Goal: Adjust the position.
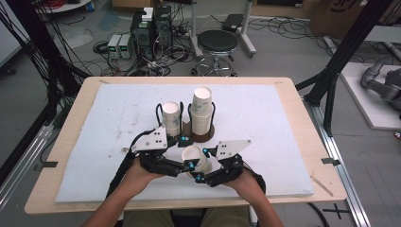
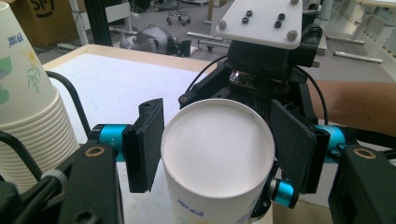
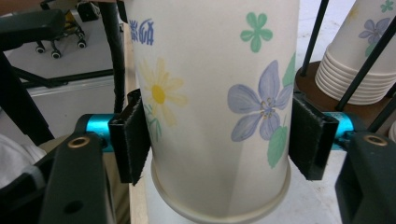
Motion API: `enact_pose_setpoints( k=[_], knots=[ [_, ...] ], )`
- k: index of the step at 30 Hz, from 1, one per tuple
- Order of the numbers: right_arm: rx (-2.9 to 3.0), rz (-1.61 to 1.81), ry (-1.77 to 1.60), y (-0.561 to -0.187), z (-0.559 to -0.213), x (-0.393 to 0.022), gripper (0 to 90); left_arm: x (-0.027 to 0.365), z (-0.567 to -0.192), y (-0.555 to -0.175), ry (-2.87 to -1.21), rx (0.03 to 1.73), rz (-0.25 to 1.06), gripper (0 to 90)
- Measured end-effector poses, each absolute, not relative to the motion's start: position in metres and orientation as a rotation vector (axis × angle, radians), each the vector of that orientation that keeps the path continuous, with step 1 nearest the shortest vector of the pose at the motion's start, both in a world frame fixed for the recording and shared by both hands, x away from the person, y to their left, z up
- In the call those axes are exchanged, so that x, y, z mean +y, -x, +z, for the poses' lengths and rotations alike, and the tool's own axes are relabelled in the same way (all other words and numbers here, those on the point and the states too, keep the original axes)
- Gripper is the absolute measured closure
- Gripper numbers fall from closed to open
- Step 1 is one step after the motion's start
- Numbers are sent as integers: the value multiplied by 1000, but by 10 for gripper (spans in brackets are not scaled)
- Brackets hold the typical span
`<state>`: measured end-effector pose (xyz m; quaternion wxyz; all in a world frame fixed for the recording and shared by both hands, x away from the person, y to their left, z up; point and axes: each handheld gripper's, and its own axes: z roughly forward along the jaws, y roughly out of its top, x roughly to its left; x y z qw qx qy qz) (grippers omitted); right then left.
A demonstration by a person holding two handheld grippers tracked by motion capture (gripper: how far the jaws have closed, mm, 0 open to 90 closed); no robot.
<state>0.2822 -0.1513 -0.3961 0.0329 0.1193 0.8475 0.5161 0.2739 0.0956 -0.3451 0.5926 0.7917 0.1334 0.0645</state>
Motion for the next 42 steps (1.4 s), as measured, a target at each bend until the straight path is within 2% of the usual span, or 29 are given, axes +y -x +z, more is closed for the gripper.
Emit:
enact_pose_setpoints(
  k=[4, 6, 7, 8, 27, 42],
  knots=[
    [2622, 1537, -342, -282, -395, -150, 335, 96, -348, -273, -1849, 318, 148, 358],
    [2628, 1529, -341, -282, -395, -150, 336, 96, -349, -273, -1860, 357, 144, 214],
    [2629, 1520, -335, -282, -394, -151, 336, 97, -349, -274, -1861, 362, 137, 165],
    [2630, 1510, -330, -281, -394, -151, 336, 99, -350, -274, -1864, 356, 132, 157],
    [2738, 1150, -138, -285, -369, -143, 335, 110, -348, -276, -1993, 300, 69, 160],
    [2861, 763, 41, -288, -340, -118, 334, 107, -351, -276, -2056, 272, 48, 167]
  ],
)
